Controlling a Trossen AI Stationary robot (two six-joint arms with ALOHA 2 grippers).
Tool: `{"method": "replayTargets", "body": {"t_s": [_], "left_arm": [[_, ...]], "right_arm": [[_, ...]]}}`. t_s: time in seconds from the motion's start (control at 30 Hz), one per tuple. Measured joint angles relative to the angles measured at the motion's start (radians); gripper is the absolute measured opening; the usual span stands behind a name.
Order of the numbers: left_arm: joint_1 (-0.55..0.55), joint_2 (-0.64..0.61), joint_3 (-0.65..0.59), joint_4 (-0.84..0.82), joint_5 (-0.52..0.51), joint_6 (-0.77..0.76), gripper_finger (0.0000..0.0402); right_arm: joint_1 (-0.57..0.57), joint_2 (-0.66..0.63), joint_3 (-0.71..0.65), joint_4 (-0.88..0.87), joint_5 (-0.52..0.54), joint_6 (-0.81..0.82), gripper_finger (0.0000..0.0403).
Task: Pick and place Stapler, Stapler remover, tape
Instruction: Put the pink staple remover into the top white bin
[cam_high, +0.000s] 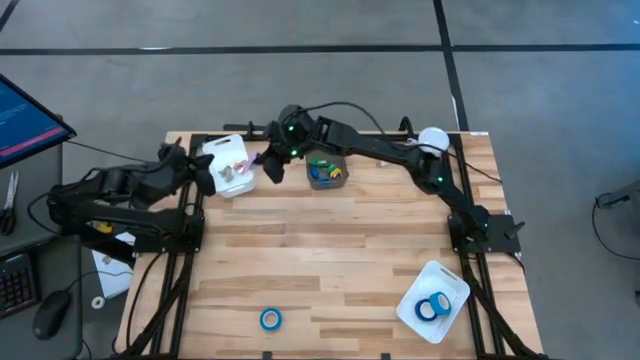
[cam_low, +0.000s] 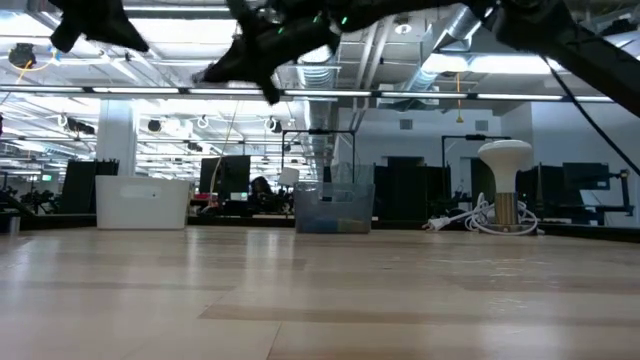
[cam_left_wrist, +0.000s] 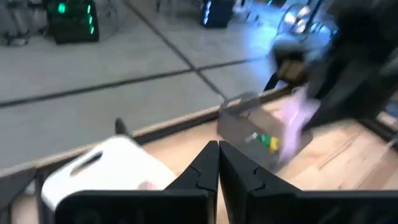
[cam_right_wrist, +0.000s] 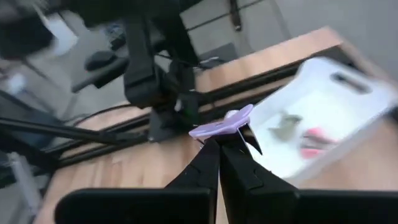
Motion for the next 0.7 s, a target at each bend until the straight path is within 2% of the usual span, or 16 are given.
{"method": "replayTargets", "body": {"t_s": [0.13, 0.23, 0.43, 0.57, 0.7], "left_arm": [[0.000, 0.035, 0.000, -0.080, 0.029, -0.072, 0.0004], [0.000, 0.072, -0.001, -0.080, 0.072, -0.077, 0.0004], [0.000, 0.182, -0.001, -0.059, 0.090, -0.079, 0.0004], [0.000, 0.245, -0.001, 0.098, 0.092, -0.068, 0.0004], [0.000, 0.290, 0.000, 0.281, 0.096, 0.041, 0.0014]], "right_arm": [[-0.006, -0.079, 0.002, -0.081, 0.088, -0.093, 0.0000], [-0.012, -0.136, 0.001, -0.124, 0.140, -0.142, 0.0000], [-0.035, -0.219, 0.003, -0.202, 0.145, -0.161, 0.0000], [-0.038, -0.223, 0.001, -0.228, 0.144, -0.171, 0.0000], [-0.027, -0.229, 0.001, -0.291, 0.143, -0.190, 0.0000]]}}
